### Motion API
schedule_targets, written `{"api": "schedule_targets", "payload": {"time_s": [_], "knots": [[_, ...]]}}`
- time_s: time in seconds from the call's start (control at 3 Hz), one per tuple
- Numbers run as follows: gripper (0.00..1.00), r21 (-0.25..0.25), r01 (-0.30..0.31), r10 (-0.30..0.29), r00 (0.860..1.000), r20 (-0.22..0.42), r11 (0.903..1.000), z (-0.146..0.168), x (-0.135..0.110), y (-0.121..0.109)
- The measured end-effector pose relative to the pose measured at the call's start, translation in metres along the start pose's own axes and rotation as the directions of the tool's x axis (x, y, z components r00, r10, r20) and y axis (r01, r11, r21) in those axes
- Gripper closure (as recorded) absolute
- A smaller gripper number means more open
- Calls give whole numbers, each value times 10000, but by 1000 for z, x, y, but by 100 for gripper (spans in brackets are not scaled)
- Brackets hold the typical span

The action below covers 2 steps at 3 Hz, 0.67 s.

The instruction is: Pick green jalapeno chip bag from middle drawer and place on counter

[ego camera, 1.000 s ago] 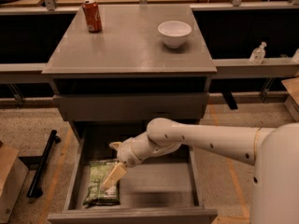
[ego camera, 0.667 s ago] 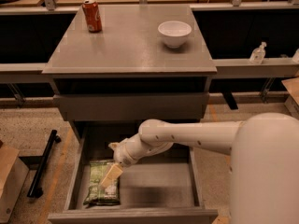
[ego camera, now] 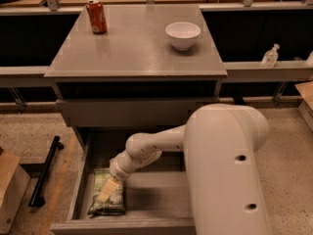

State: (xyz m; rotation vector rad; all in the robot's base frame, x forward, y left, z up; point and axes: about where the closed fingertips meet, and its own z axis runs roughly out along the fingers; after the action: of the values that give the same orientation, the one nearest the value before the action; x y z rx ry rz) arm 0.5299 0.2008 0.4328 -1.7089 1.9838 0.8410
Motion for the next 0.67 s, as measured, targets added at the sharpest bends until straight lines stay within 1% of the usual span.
{"api": "schedule_targets", "payload": {"time_s": [0.33,0.67], "knots": [[0,-91,-594,586,9957,-719,9982,42,19,-1],[0,-214,-1157,1130,9884,-1015,9931,69,33,0]]}}
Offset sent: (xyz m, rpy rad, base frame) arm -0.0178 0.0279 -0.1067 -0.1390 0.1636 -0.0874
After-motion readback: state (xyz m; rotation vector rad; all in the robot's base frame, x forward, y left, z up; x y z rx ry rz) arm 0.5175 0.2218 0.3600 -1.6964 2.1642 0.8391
